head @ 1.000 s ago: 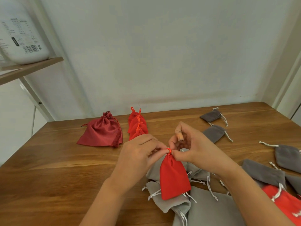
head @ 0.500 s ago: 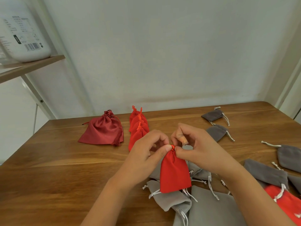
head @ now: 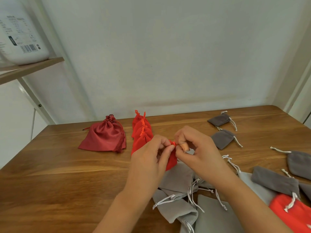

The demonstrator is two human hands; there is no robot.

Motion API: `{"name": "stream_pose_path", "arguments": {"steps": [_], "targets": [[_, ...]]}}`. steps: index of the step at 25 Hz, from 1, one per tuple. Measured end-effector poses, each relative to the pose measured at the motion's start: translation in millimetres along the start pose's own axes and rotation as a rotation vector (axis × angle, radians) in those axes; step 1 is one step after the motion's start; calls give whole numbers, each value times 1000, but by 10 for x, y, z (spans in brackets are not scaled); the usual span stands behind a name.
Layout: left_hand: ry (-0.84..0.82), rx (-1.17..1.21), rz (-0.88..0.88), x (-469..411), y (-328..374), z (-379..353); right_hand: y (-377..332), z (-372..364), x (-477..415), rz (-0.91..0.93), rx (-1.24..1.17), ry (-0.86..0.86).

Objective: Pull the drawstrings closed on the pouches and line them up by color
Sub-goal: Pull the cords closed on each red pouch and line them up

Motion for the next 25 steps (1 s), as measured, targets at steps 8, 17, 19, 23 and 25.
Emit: {"name": "stream_pose_path", "arguments": {"steps": [8, 17, 19, 23, 25], "targets": [[-231, 218, 327, 52, -152, -192, -132, 48, 1, 219, 279, 43], [34, -130, 83, 15, -166, -70, 91, -116, 73, -242, -8, 52], [125, -166, -39, 1, -74, -29, 159, -140, 98, -438, -259, 126], [135, -166, -214, 30, 107, -63, 275, -88, 160, -657, -512, 303], [95, -175, -283, 17, 159, -95, 274, -48, 154, -663, -504, 311]]}}
Point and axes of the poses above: each hand's wrist, its own x-axis away from the middle knuckle, its own z-axis out of the back of the hand, y = z × x, the point moved 8 cm from there along -x, towards the middle knuckle, and after that the axes turned 11 degrees about y, right-handed, at the moved point
